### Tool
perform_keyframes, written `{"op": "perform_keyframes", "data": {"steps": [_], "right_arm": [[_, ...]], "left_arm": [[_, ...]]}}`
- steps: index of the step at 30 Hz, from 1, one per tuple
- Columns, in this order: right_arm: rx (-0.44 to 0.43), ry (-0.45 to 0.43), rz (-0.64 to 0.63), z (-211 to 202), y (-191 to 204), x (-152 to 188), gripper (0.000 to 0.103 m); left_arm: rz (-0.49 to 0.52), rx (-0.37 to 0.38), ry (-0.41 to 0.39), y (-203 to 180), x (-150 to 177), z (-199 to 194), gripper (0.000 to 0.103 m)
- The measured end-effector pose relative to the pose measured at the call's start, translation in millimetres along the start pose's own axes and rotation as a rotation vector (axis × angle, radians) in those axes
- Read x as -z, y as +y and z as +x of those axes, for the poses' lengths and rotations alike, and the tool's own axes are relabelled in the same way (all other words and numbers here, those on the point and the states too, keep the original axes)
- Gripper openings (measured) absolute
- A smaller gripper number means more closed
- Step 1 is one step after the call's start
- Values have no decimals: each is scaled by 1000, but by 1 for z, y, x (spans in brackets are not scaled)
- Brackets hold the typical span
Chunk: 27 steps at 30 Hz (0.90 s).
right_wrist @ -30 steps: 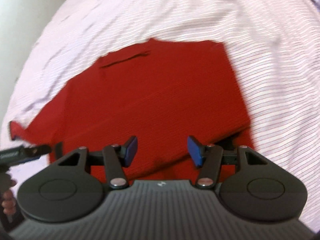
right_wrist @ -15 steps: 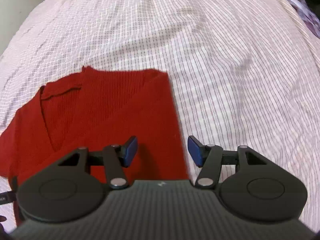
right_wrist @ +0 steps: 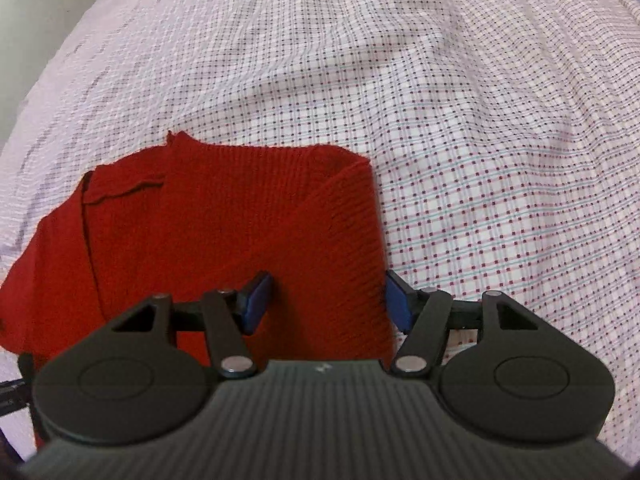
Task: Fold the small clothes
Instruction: 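Grasp the other sleeve's black cuff with the left gripper, then fold the held sleeve across the cardigan body, open left gripper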
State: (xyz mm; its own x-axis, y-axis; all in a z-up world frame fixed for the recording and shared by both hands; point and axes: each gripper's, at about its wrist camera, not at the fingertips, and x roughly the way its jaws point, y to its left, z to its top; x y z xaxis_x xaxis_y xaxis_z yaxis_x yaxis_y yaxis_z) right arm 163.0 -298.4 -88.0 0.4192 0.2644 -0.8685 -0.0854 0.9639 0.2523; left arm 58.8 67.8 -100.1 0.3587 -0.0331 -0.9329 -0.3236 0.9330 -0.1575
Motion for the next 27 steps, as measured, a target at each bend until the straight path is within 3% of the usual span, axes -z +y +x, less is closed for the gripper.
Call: {"op": "perform_keyframes", "data": {"steps": [2,3,4,7,14,17,20,22,23,24,27], "right_arm": [[-7,-17,-1,-2,-1,2,52],[-7,-34,-1,-6,-1,3,36],[-5,-49,-6,-10,-1,5,27],[-10,-109,-46,-24,0,10,17],[36,-188,44,-35,-18,14,16],[64,-180,87,-24,-23,14,16],[81,-156,115,-12,-24,14,20],[84,-148,137,-9,-26,13,23],[91,-146,145,-11,-24,15,25],[94,-142,148,-12,-24,14,31],[100,-139,153,-22,-26,12,46]], "left_arm": [[-8,27,-16,-1,-2,-11,15],[-4,32,-30,-3,-4,-17,15],[9,33,-43,-6,-6,-23,15],[35,48,-86,-17,-16,-38,15],[113,61,-193,-32,-58,-38,15],[147,38,-188,-35,-79,-9,16],[180,-7,-129,-37,-95,24,17],[180,-40,-116,-36,-100,35,25],[176,-56,-119,-36,-100,37,34],[169,-72,-126,-34,-100,37,43],[137,-95,-162,-27,-101,30,55]]}}
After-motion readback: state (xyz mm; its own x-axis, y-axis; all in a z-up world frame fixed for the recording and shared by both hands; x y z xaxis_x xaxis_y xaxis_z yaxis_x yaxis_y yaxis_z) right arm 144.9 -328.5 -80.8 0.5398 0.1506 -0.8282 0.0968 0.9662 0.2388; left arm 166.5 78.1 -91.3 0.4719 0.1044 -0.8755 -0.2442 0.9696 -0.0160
